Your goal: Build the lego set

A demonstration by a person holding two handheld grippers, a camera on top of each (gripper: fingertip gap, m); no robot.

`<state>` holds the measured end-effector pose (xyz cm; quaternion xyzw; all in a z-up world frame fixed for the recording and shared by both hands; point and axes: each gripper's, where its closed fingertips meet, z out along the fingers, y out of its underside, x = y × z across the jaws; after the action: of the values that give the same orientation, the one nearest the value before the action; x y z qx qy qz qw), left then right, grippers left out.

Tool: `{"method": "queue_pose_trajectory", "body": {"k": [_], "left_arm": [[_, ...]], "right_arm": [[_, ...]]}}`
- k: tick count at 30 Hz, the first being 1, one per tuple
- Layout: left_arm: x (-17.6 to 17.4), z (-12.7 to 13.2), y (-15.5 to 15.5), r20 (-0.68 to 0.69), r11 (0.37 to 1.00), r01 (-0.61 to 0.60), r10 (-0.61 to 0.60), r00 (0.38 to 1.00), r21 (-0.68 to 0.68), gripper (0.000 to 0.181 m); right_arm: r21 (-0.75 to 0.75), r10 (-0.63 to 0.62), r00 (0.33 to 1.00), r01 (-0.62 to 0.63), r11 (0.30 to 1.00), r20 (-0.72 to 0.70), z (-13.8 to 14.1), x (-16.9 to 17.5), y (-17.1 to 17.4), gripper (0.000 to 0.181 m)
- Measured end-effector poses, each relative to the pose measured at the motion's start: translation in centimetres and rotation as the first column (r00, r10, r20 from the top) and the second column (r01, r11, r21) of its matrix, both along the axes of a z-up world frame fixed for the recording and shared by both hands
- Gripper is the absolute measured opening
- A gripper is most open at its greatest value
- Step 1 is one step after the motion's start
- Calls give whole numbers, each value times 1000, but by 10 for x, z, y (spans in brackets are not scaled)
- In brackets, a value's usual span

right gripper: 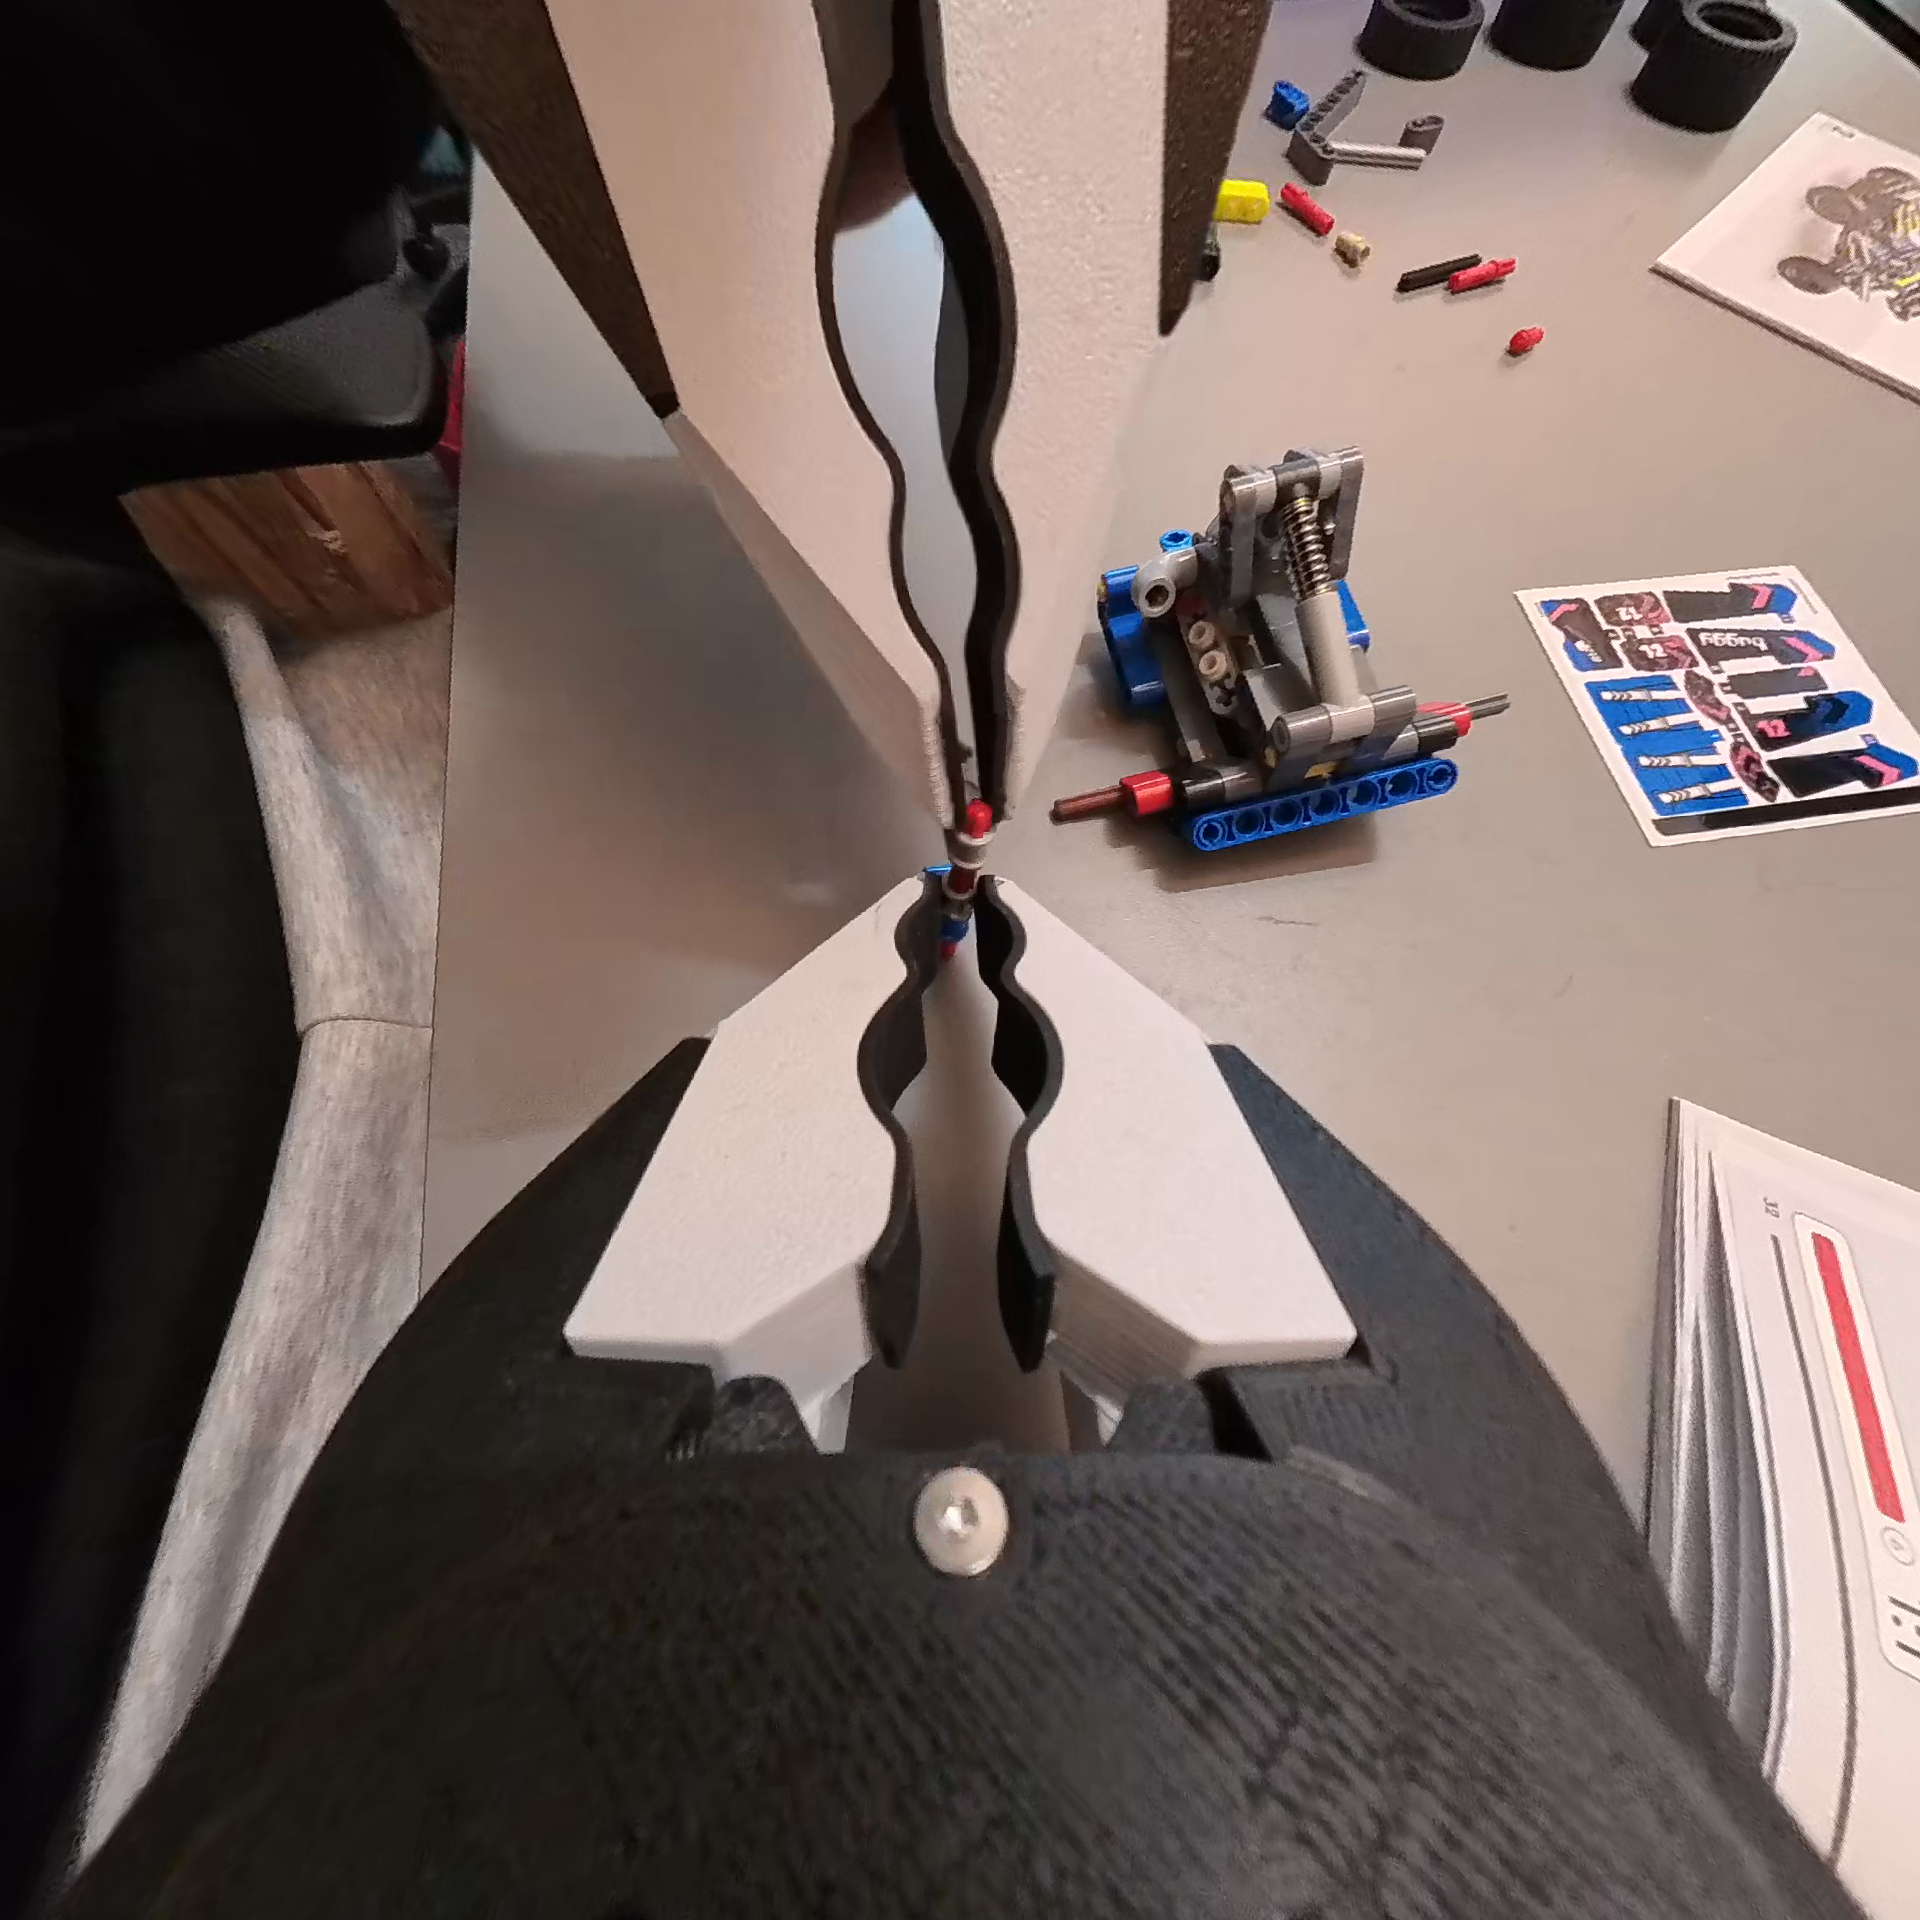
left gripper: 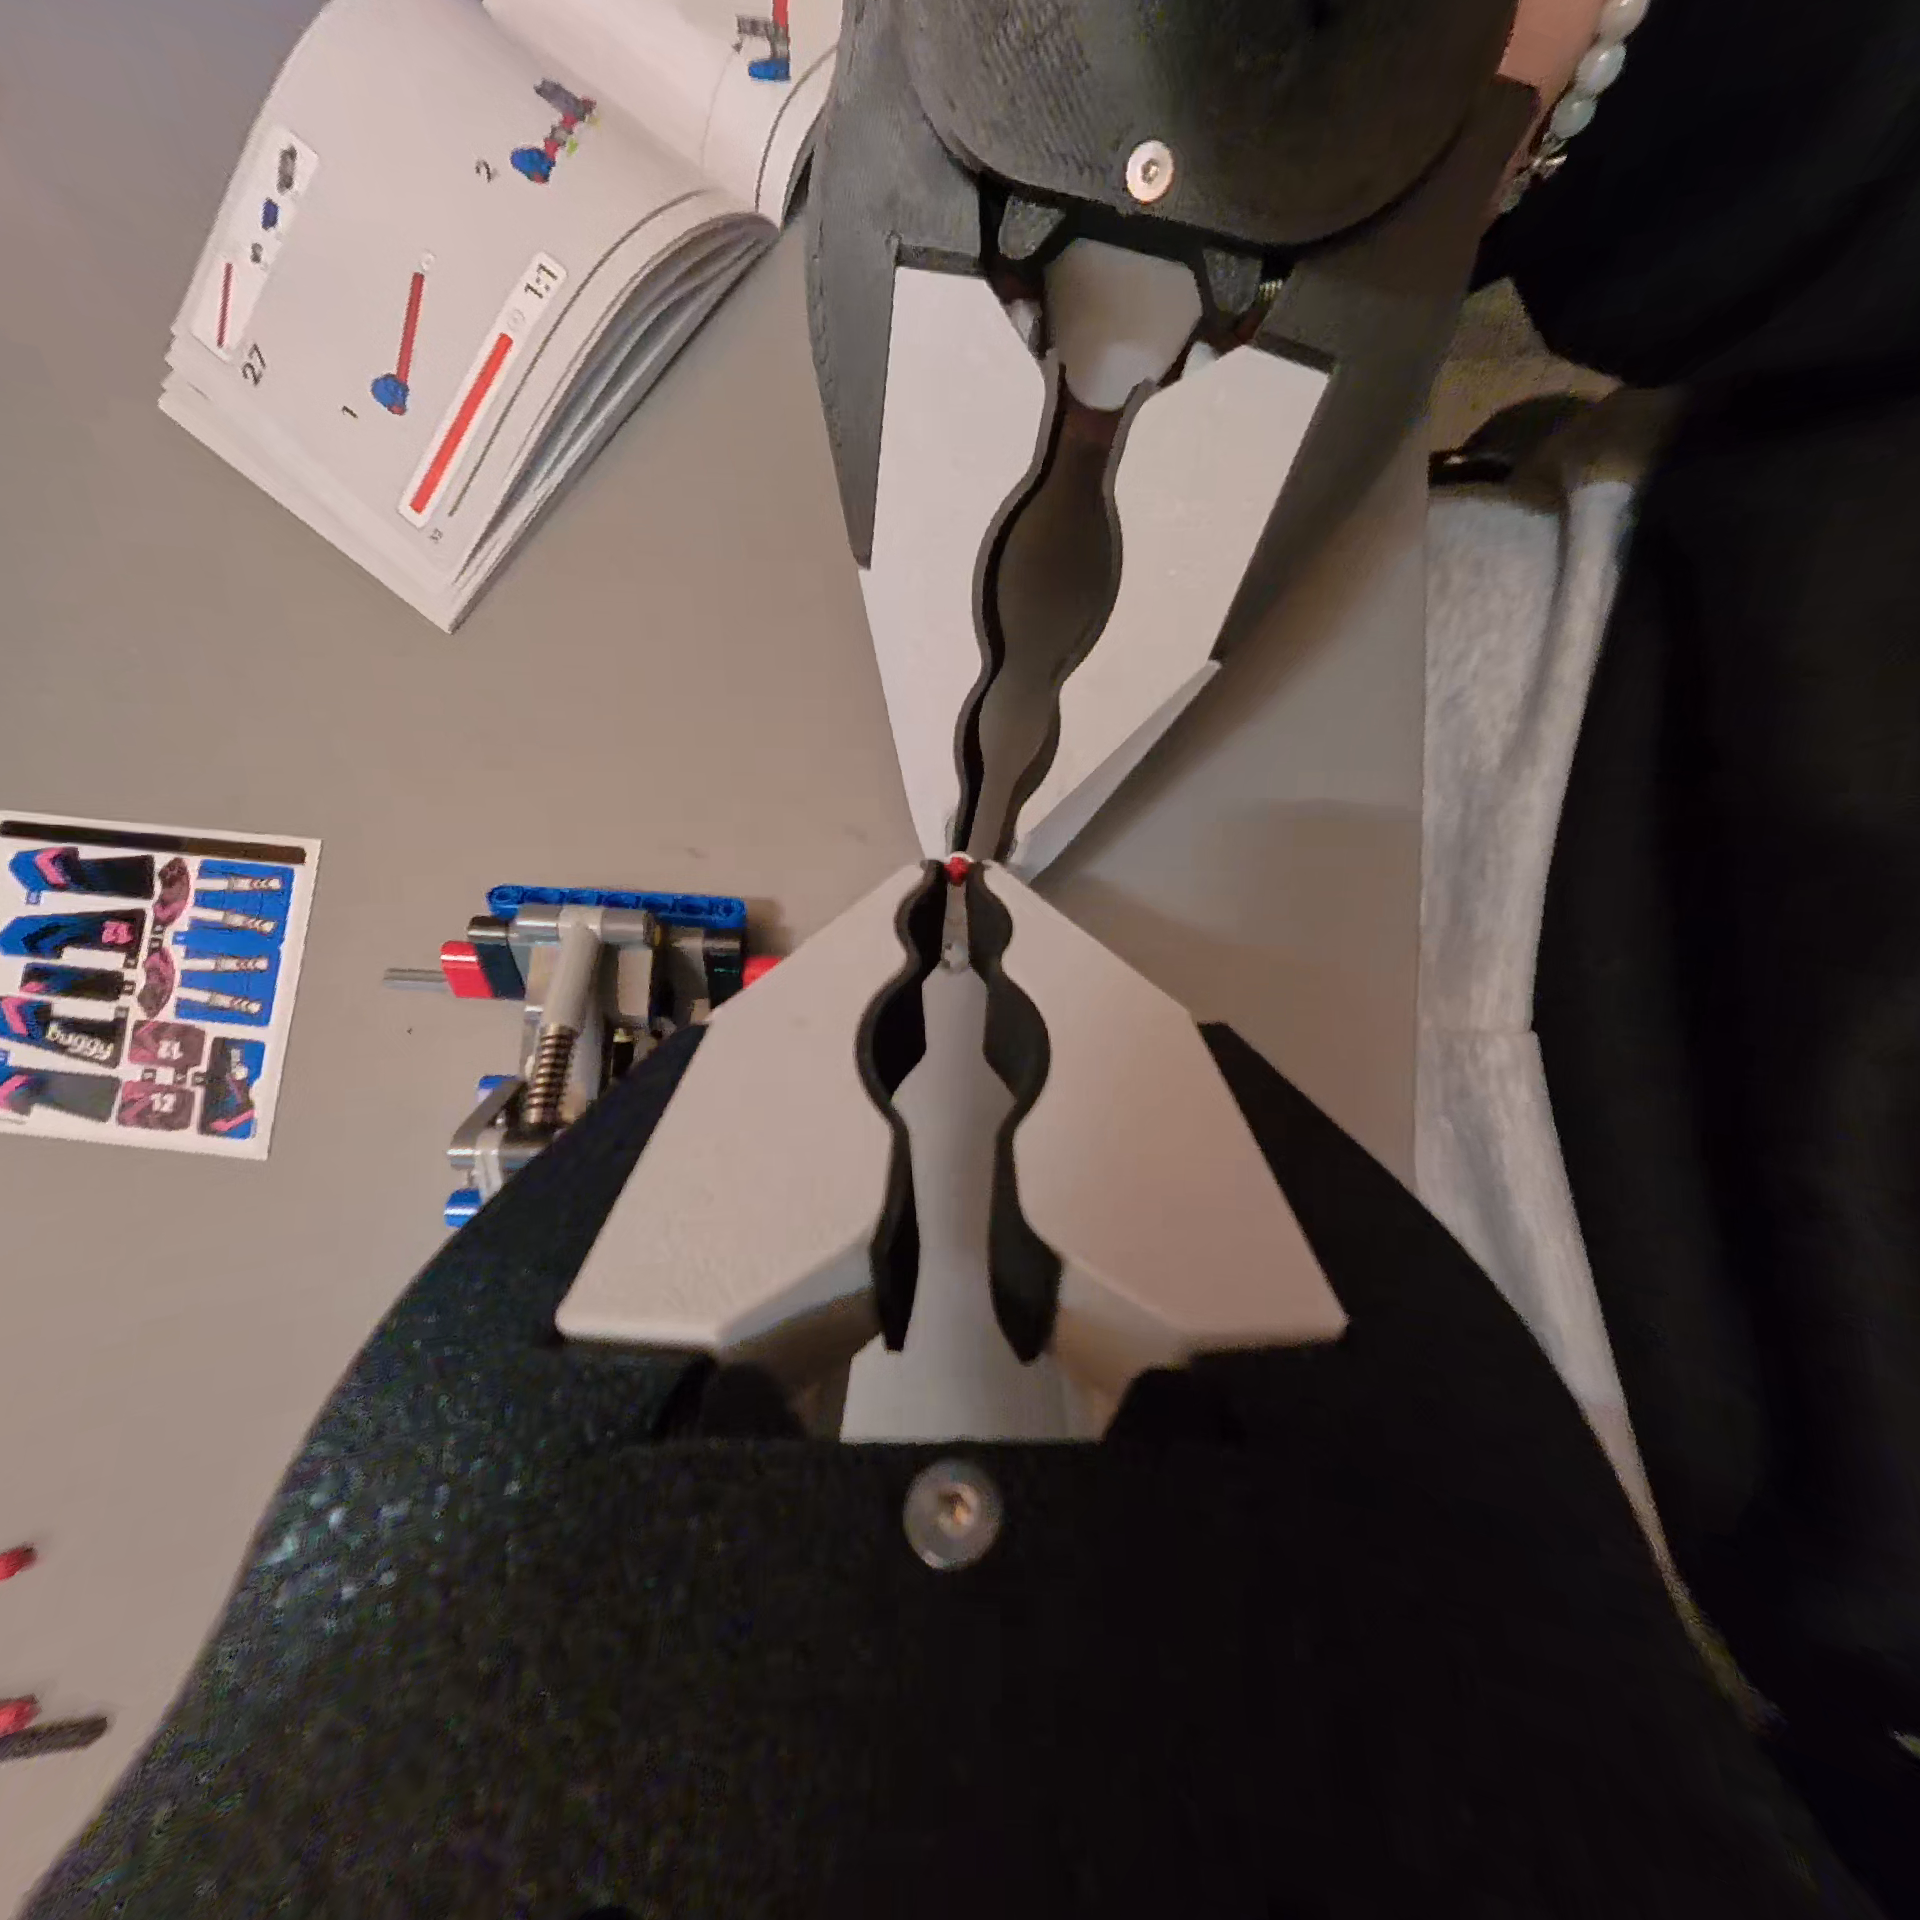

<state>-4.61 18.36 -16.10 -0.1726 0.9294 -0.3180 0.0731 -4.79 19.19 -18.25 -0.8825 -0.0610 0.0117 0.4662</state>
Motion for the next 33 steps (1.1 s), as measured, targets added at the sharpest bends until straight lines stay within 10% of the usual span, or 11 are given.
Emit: {"method": "queue_pose_trajectory", "body": {"k": [16, 22, 33], "left_arm": [[-4, -18, 0, -80, 937, 71, -46, 996, 343, 0], [10, 37, -11, 76, 1000, -14, 16, 997, -17, 0], [4, 4, -2, -37, 925, -98, 90, 995, -366, 1]], "right_arm": [[-114, -31, 999, 36, 993, 44, -19, 1, 0, 0], [-93, -69, 997, 72, 993, 40, -14, 5, 0, 0], [156, 4, 988, 20, 988, -156, 28, 4, -5, 17]]}}
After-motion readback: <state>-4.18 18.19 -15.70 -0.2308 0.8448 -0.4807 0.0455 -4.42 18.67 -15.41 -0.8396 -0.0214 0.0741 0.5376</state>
